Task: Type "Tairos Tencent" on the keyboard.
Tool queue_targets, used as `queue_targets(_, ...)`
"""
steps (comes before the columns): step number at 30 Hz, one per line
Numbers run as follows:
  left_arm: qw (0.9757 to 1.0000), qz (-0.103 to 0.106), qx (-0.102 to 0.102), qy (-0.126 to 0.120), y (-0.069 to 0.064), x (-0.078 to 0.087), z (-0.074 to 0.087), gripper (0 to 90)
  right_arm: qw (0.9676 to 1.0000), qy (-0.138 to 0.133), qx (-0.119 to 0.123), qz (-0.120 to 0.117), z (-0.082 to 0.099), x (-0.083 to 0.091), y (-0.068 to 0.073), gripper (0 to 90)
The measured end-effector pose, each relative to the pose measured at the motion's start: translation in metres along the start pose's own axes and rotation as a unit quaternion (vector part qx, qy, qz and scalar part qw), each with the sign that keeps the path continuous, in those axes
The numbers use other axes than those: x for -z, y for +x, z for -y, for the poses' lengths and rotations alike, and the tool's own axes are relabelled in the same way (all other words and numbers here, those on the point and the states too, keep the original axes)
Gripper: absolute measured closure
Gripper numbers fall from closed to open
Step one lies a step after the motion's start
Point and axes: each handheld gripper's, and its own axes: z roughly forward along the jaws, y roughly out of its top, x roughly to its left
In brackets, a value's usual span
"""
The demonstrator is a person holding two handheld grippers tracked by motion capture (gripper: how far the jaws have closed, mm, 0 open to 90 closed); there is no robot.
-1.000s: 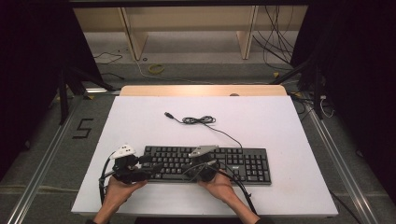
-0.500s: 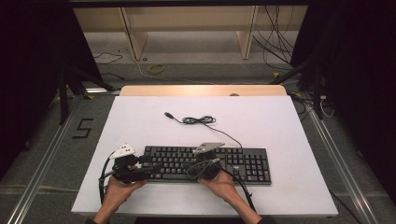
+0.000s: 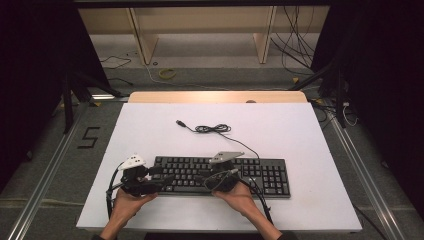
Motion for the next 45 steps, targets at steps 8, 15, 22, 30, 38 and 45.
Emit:
queue_targets(8, 1.0000, 0.003, -0.007, 0.003, 0.001, 0.000, -0.002, 37.3, 0.9999, -0.008, -0.002, -0.008, -0.001, 0.004, 0.000, 55.9)
queue_targets(15, 0.9998, 0.008, -0.016, 0.009, 0.000, -0.002, -0.004, 46.2, 0.9998, -0.014, -0.007, -0.009, -0.001, 0.009, 0.000, 50.3)
queue_targets(22, 0.9994, 0.011, -0.023, 0.023, -0.001, -0.005, -0.005, 56.5, 0.9998, -0.016, -0.009, -0.006, 0.000, 0.012, -0.001, 47.0)
queue_targets(30, 0.9982, 0.019, -0.035, 0.045, -0.003, -0.010, -0.006, 70.3, 0.9997, -0.023, -0.012, -0.005, 0.003, 0.019, -0.002, 45.3)
queue_targets(38, 0.9952, 0.024, -0.055, 0.077, -0.009, -0.022, -0.006, 82.9, 0.9994, -0.032, -0.013, -0.004, 0.005, 0.027, -0.003, 41.5)
queue_targets(45, 0.9932, 0.028, -0.064, 0.093, -0.013, -0.030, -0.006, 88.9, 0.9991, -0.042, -0.012, -0.002, 0.009, 0.034, -0.005, 40.2)
